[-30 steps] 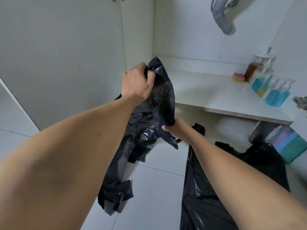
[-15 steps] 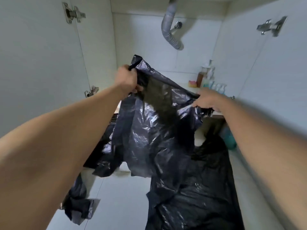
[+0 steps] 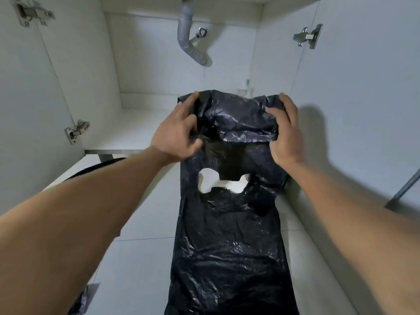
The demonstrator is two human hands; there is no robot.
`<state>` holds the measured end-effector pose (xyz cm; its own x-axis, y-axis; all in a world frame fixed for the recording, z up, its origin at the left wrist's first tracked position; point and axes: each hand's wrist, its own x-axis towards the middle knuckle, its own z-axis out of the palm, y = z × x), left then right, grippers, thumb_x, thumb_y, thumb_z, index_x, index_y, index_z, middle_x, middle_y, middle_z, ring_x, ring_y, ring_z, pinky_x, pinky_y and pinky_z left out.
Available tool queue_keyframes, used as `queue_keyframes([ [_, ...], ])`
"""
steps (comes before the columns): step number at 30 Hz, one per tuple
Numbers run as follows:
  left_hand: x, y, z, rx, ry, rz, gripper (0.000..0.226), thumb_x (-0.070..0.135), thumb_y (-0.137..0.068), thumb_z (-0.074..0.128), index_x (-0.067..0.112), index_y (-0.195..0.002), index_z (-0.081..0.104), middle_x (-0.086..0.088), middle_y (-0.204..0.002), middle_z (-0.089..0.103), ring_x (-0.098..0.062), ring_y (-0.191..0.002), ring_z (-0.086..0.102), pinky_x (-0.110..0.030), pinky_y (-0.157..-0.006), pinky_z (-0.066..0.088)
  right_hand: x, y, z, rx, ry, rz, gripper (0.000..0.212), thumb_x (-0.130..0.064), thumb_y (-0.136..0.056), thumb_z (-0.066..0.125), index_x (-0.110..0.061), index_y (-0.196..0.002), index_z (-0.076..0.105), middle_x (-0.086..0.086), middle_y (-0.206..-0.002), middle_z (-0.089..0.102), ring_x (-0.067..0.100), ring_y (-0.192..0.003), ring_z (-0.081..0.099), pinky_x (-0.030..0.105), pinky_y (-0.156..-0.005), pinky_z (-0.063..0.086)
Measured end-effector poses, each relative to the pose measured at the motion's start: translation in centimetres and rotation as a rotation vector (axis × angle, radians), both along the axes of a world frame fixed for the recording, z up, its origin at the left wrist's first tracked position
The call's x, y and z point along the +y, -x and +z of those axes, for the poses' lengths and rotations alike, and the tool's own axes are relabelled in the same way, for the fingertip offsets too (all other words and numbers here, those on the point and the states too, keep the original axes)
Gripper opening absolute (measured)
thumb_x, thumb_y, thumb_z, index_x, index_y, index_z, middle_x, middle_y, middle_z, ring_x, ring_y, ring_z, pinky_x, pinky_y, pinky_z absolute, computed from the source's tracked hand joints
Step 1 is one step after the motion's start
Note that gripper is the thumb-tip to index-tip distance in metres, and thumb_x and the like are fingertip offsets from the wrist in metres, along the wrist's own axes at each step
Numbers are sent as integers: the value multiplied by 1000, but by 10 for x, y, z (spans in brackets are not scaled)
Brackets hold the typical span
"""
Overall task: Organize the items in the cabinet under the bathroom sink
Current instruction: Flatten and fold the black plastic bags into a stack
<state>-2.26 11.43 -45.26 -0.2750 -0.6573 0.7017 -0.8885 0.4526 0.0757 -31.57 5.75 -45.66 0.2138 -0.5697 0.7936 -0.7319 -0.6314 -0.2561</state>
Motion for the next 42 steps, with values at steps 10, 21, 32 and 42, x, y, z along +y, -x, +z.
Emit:
queue_keyframes([
  [10, 118, 57, -211, -151, -1044, 190, 22, 34, -80, 60, 24, -101, 59, 6, -167, 8, -19, -137, 45, -33, -109, 39, 114, 61, -172, 933, -875, 88, 60, -6, -84, 54, -33, -137, 45, -10, -144, 47, 20, -104, 61, 27, -71, 42],
  [21, 123, 57, -234, -132, -1299, 263, 25, 39, -65, 66, 20, -78, 57, -1, -103, 59, -21, -87, 64, -30, -71, 54, 118, 73, -194, 1042, -892, -67, 42, -2, -84, 60, -18, -119, 44, 2, -91, 50, 27, -83, 58, 34, -63, 40],
  [32, 130, 56, -233, -161, -1383, 232, 93, 102, -29, 61, 19, -72, 65, 17, -131, 37, -17, -120, 54, -41, -99, 49, 119, 80, -196, 1005, -1360, -12, 65, -65, -48, 88, -18, -81, 59, -5, -77, 64, 15, -68, 57, 28, -55, 41],
  [42, 125, 71, -253, -326, -1247, 172, 62, 61, -66, 83, 27, -109, 54, 7, -117, 46, -14, -97, 48, -30, -79, 46, 112, 71, -230, 452, -1619, -217, 62, -56, -88, 65, -11, -129, 54, 11, -134, 57, 30, -117, 59, 43, -101, 48],
])
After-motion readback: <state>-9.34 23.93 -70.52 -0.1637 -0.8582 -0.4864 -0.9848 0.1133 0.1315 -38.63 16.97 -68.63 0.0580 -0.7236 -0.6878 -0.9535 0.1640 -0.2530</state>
